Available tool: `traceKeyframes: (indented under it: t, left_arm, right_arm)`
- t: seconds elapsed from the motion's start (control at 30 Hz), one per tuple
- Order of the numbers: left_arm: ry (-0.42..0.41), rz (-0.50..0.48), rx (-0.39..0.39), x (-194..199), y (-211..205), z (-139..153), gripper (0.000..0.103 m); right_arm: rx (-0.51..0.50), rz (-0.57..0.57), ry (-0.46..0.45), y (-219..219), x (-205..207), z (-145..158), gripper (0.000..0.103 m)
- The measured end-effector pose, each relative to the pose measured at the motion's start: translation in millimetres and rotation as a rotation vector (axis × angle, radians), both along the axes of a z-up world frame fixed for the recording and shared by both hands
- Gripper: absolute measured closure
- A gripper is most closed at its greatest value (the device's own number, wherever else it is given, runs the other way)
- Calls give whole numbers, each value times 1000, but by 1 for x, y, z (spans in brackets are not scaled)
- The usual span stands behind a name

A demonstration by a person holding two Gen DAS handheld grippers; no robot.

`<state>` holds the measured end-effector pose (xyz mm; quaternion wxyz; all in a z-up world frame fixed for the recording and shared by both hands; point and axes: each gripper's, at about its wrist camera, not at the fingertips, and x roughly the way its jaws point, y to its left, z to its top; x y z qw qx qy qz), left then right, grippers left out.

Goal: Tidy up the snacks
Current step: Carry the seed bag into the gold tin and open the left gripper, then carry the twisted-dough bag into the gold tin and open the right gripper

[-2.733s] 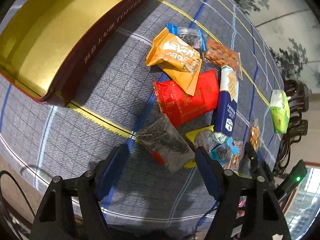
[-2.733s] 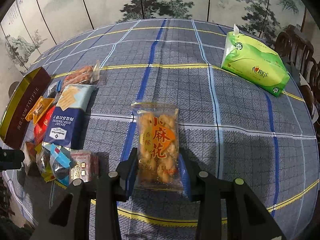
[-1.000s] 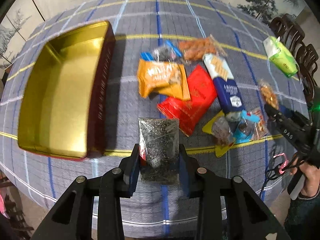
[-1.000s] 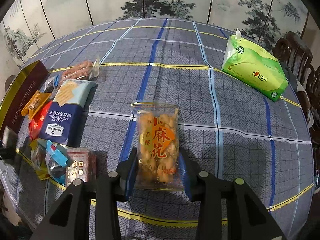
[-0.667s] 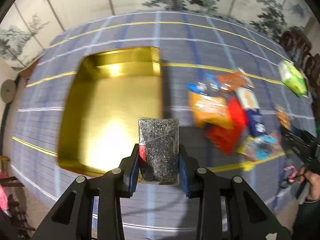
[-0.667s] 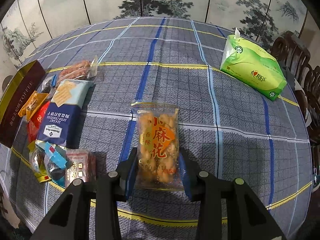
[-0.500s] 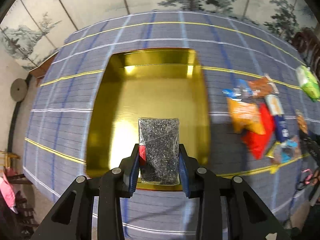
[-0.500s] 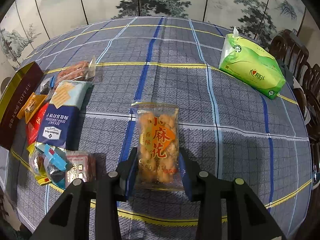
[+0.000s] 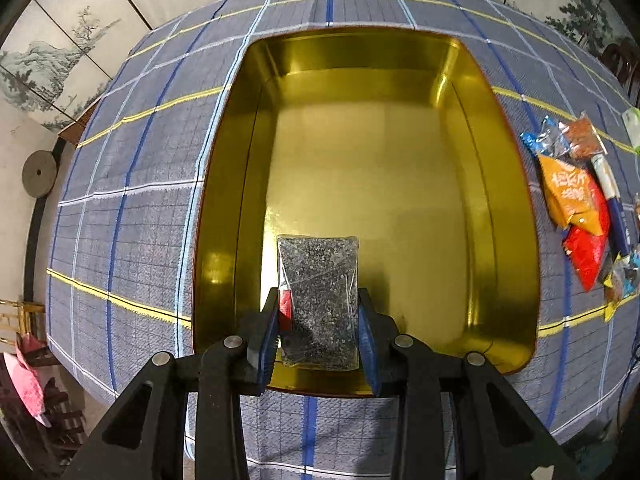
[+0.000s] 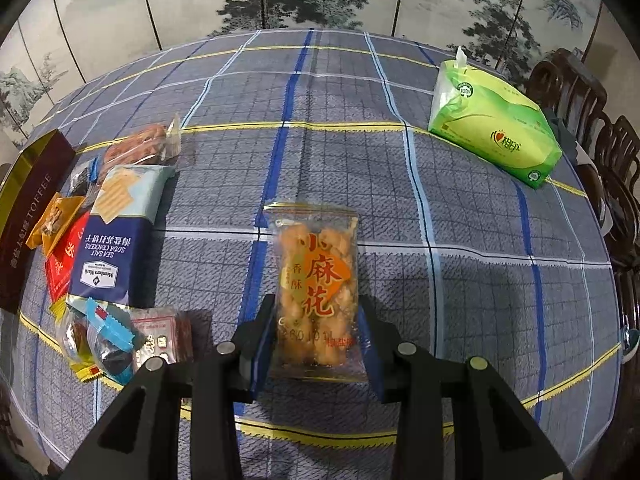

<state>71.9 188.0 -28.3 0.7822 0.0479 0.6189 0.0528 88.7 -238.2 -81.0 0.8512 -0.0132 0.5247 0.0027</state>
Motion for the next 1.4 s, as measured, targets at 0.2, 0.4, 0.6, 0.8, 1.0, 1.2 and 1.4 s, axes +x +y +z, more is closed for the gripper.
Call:
traceKeyframes:
  t: [0.2,0.4,0.6,0.8,1.0,1.2,1.4]
  left_arm:
    - [10,4,-8,-1,5,-7,71]
    - [11,11,-22,0,10,-12,69]
    - [1,6,-18,0,12,-8,68]
    - [-49,1,-25,-5,9,5,54]
    - [-135,5,-24,-15,2,25,38]
    - [-216,37,-104,-24,5,44,26]
    - [-271,73,-97,-36,14,60,25]
  right_arm:
    - [0,-18,3,-1,-1,0,64]
    - [0,-29,6,-2,-1,0,64]
    - [1,-47,3,-2,-1,0,64]
    - [-3,-70,-11,-1,-4,0,65]
    - [-5,-108,-45,-2,-5,11,65]
    - [-5,-76,-131,18,-5,46,65]
    - [49,63,-176,79,-2,77,65]
